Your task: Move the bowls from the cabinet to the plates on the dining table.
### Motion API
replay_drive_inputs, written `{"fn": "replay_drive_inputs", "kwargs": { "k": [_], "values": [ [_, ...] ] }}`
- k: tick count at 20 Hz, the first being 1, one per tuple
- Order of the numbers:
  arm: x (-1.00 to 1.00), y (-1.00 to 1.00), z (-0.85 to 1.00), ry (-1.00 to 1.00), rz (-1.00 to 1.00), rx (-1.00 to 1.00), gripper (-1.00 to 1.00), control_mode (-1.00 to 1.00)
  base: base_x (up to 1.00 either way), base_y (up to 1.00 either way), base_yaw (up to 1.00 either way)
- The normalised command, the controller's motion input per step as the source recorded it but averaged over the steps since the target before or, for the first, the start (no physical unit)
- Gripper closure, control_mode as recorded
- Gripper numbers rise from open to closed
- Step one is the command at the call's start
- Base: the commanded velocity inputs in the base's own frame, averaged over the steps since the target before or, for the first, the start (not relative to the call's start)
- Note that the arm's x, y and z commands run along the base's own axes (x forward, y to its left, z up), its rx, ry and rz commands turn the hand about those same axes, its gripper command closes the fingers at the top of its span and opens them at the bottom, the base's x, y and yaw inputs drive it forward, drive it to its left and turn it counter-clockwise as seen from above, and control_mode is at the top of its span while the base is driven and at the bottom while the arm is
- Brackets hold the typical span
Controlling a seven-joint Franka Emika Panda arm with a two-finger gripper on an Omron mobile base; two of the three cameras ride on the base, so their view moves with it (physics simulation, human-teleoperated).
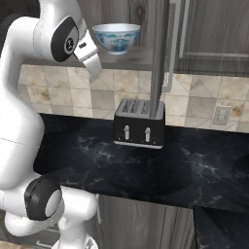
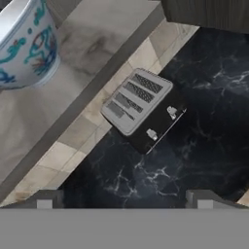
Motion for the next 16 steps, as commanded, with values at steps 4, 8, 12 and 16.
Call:
{"fn": "replay_drive_inputs", "kwargs": {
  "k": [4, 8, 12, 16],
  "values": [
    [0.38, 0.0, 0.34, -0.01, -0.11, 0.0, -1.0, -1.0, 0.0, 0.0, 0.0],
    [0.22, -0.04, 0.24, -0.03, -0.07, 0.02, -1.0, -1.0, 0.0, 0.0, 0.0],
    [0.48, -0.12, 0.01, -0.04, 0.0, 0.0, -1.0, -1.0, 0.0, 0.0, 0.0],
    [0.55, -0.14, 0.0, -0.05, 0.0, 0.0, -1.0, -1.0, 0.0, 0.0, 0.0]
  ]
}}
